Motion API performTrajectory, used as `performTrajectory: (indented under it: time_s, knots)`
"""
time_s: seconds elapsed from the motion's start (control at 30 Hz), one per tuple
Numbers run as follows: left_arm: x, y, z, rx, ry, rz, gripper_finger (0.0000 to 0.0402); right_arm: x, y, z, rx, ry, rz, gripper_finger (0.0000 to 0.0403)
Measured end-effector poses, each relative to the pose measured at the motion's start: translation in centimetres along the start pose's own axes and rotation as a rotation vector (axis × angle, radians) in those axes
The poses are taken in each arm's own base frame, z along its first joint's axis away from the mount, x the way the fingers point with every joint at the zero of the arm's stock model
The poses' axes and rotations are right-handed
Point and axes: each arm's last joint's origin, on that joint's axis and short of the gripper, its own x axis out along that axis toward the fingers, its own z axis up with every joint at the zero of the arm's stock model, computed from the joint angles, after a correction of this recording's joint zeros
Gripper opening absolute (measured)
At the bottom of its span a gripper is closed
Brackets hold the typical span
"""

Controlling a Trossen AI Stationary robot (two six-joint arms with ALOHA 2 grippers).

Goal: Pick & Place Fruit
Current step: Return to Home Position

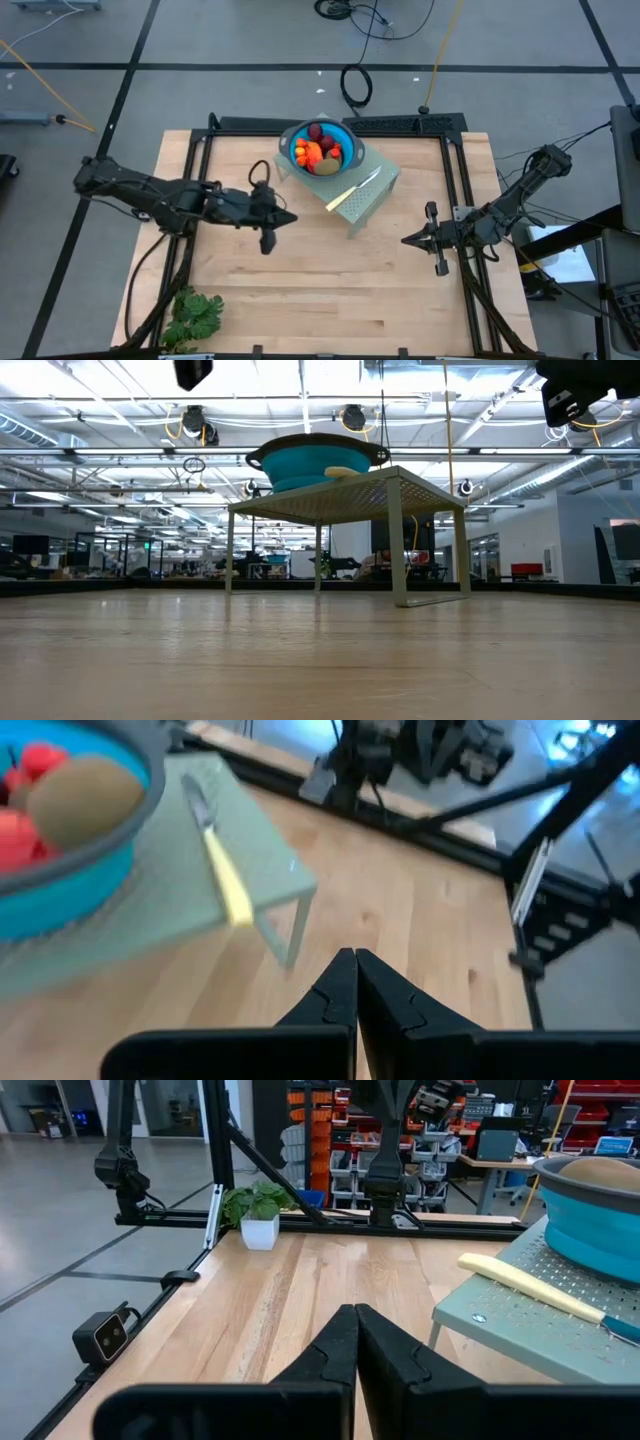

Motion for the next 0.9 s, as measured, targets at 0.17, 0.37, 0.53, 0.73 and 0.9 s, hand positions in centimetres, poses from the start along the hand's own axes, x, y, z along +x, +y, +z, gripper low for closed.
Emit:
performTrajectory:
  time_s: [0.17,0.37,0.53,0.73,0.9]
  knots:
    - [-1.8,1.2,-1.3,0.03,-0.001,-0.023,0.0,0.0,0.0,0.0,0.0,0.0,-0.001,0.0]
    - [-3.8,2.6,-2.8,0.042,-0.012,-0.065,0.0,0.0,0.0,0.0,0.0,0.0,-0.002,0.0]
    - [-4.3,3.2,-4.0,0.053,-0.022,-0.121,0.0,0.0,0.0,0.0,0.0,0.0,-0.002,0.0]
    - [-3.4,3.8,-6.0,0.07,0.007,-0.155,0.0,0.0,0.0,0.0,0.0,0.001,-0.001,0.0]
    - [-2.7,4.3,-7.4,0.066,0.025,-0.177,0.0,0.0,0.0,0.0,-0.001,0.001,-0.001,0.0]
